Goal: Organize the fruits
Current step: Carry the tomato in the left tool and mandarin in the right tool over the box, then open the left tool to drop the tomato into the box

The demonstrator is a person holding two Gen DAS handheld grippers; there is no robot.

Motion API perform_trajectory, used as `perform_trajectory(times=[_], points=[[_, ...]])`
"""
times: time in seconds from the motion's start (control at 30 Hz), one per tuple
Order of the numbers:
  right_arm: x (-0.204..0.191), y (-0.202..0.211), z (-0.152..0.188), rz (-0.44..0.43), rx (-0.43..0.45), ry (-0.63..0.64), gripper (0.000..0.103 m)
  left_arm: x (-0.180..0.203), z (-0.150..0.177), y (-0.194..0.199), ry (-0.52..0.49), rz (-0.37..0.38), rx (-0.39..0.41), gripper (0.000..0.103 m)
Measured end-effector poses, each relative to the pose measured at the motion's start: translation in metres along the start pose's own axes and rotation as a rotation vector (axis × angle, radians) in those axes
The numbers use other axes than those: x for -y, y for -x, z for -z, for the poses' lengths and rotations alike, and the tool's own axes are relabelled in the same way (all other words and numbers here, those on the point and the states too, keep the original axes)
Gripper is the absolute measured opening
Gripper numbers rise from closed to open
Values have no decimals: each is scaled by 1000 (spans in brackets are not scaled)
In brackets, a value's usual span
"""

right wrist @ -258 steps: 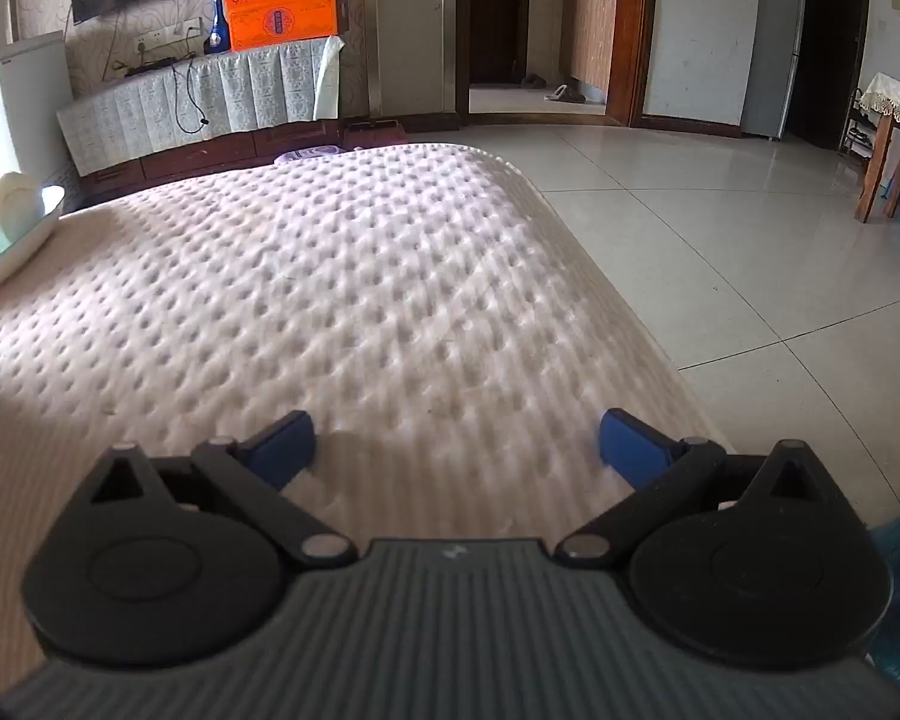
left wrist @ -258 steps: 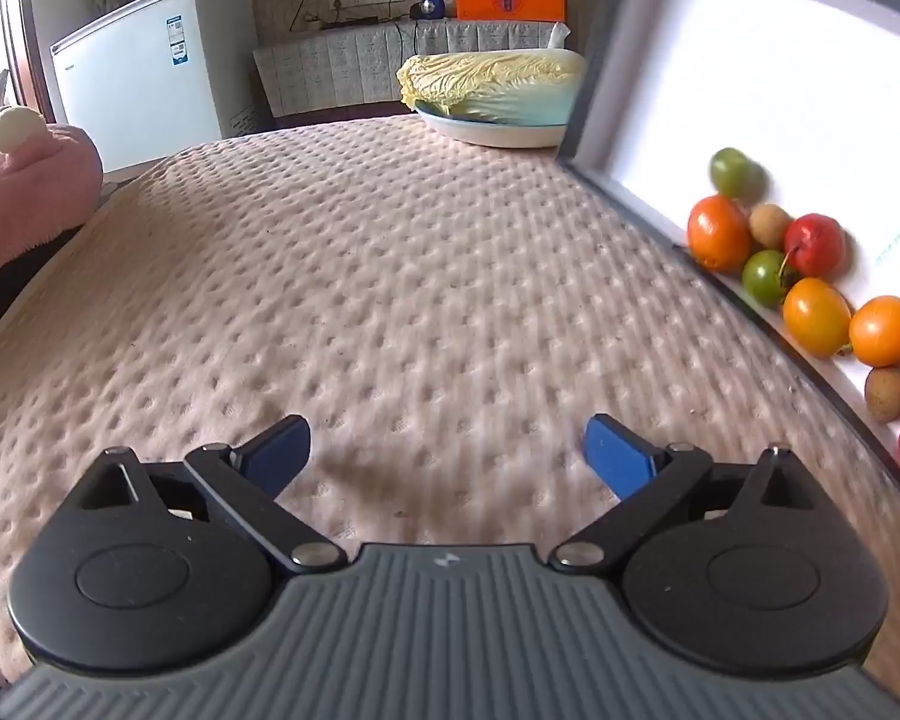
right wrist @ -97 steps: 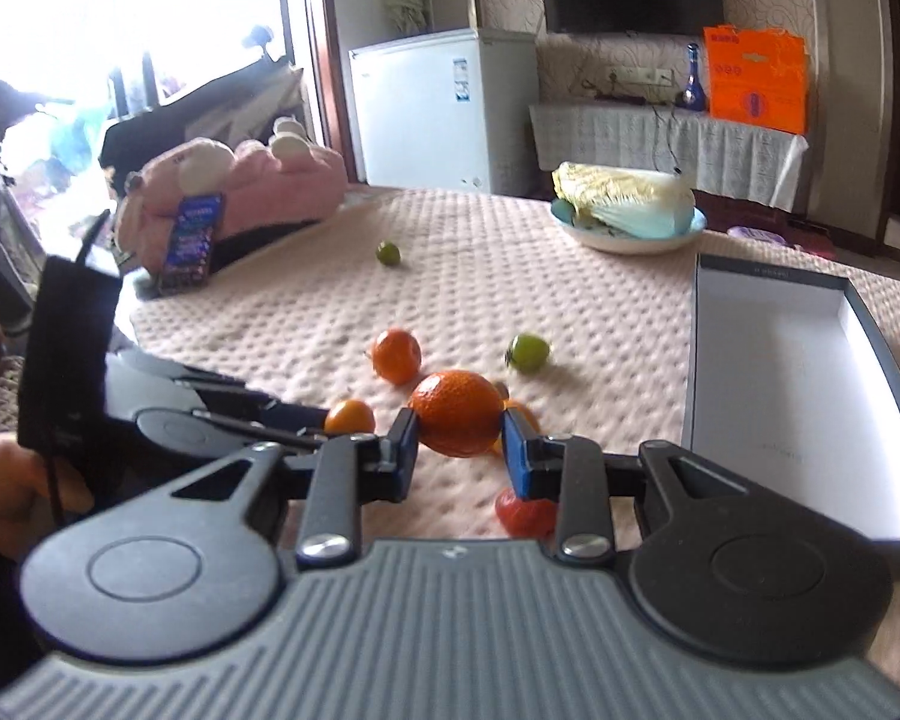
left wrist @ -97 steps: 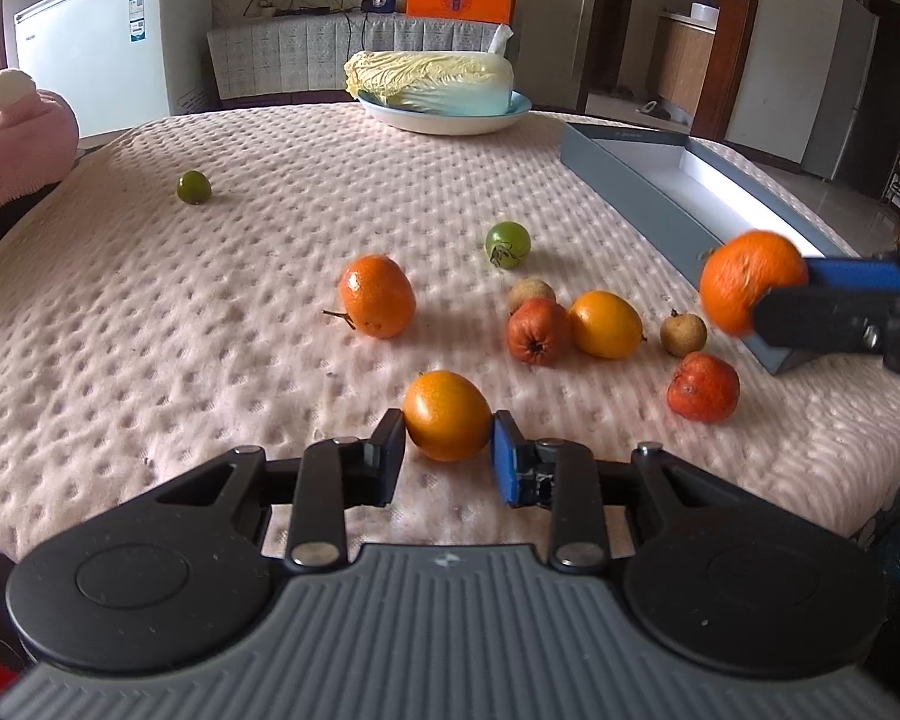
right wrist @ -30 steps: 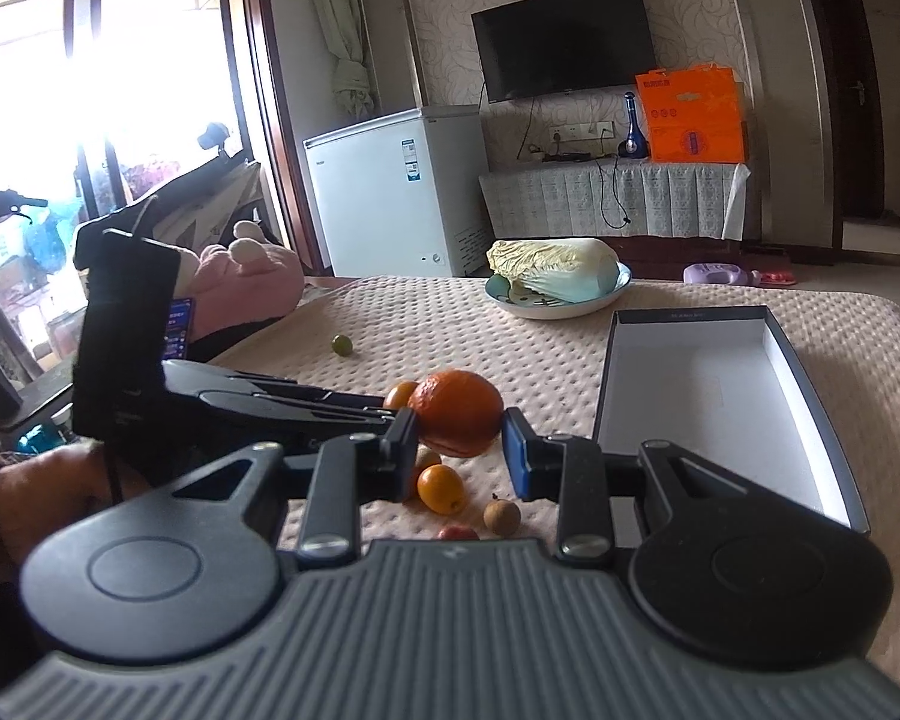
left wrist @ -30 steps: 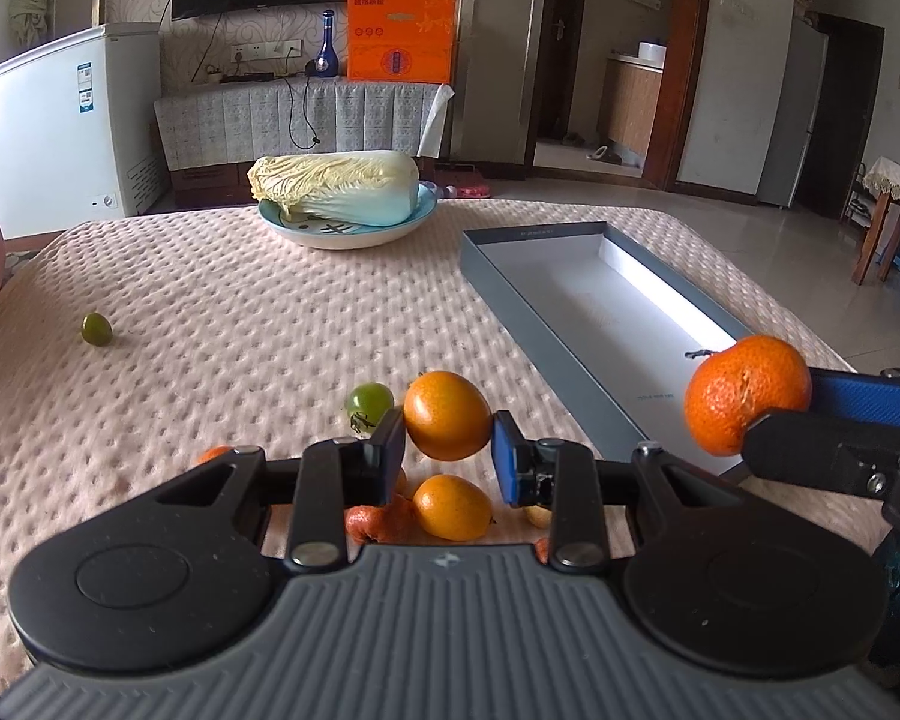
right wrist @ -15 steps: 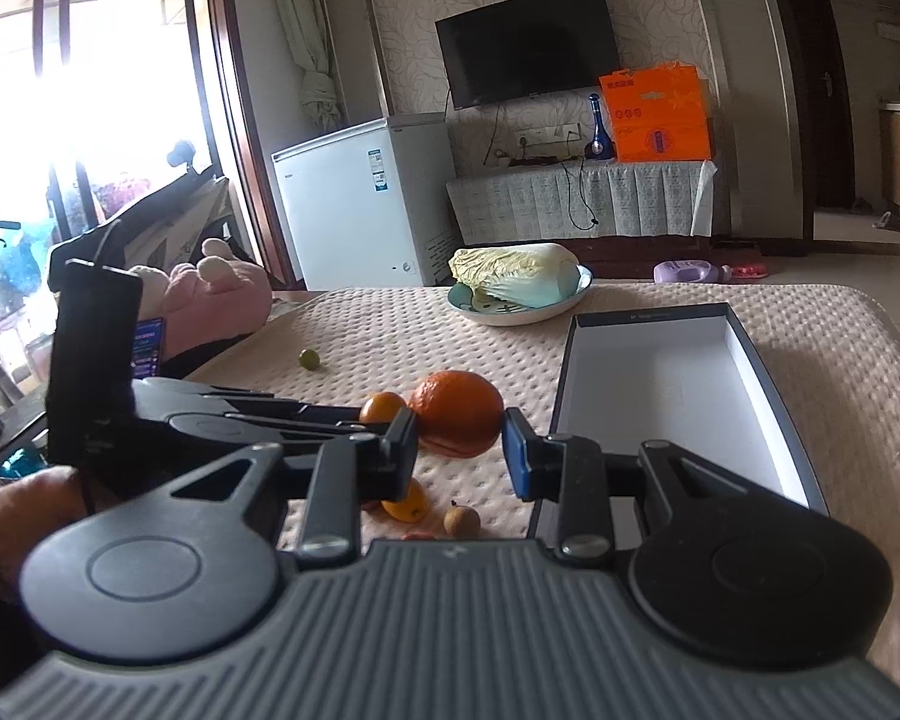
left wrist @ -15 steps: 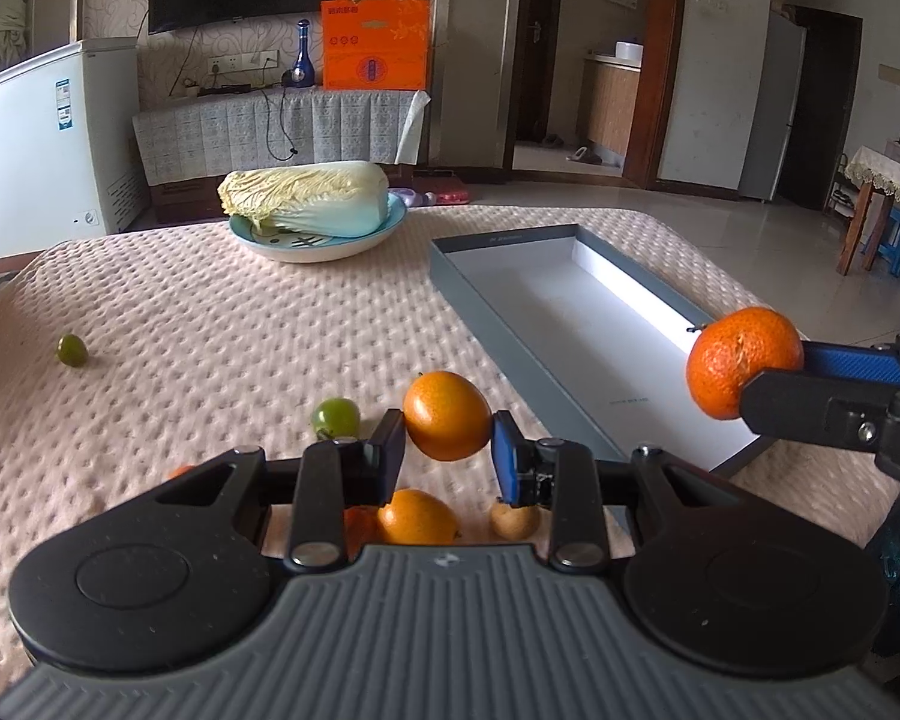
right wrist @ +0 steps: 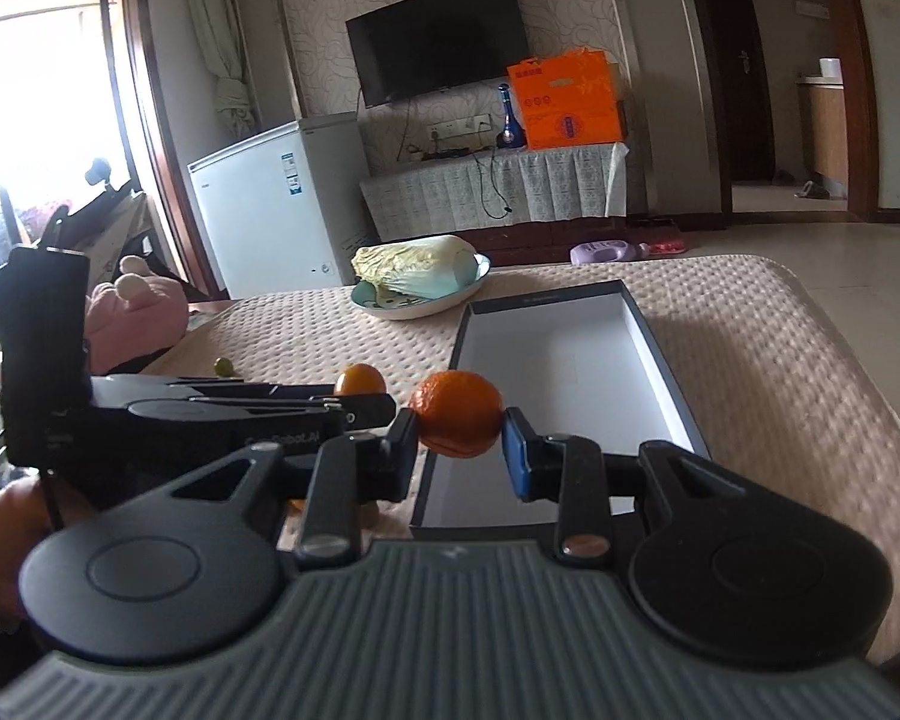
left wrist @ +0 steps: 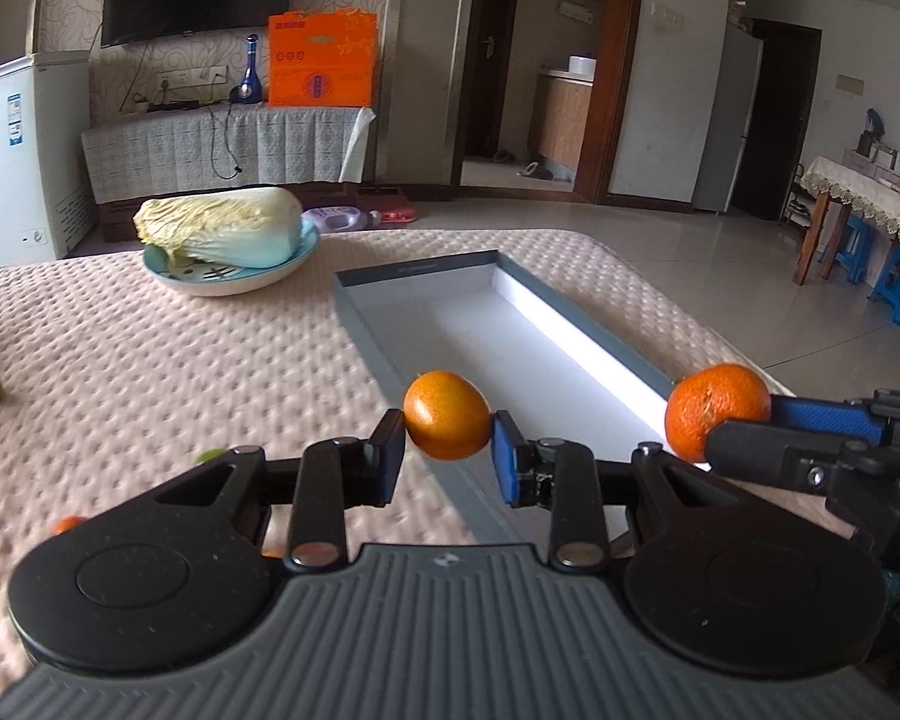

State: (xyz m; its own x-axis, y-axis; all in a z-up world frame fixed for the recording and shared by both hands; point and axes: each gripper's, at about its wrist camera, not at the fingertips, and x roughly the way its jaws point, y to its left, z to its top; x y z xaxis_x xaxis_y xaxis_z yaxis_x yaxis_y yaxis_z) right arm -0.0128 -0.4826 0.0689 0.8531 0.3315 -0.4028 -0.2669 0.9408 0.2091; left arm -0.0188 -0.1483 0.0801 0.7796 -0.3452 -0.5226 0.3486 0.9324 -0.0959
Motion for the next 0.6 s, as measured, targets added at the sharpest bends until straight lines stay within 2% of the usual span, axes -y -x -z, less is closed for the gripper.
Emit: perform_trajectory(times=[0.43,0.6], points=[[24,4,1,51,-13,-47,34,38,-9,-65,9,59,-40,36],[32,3,1,71,-13,-71,34,49,-5,-88,-22,44,-63,36]])
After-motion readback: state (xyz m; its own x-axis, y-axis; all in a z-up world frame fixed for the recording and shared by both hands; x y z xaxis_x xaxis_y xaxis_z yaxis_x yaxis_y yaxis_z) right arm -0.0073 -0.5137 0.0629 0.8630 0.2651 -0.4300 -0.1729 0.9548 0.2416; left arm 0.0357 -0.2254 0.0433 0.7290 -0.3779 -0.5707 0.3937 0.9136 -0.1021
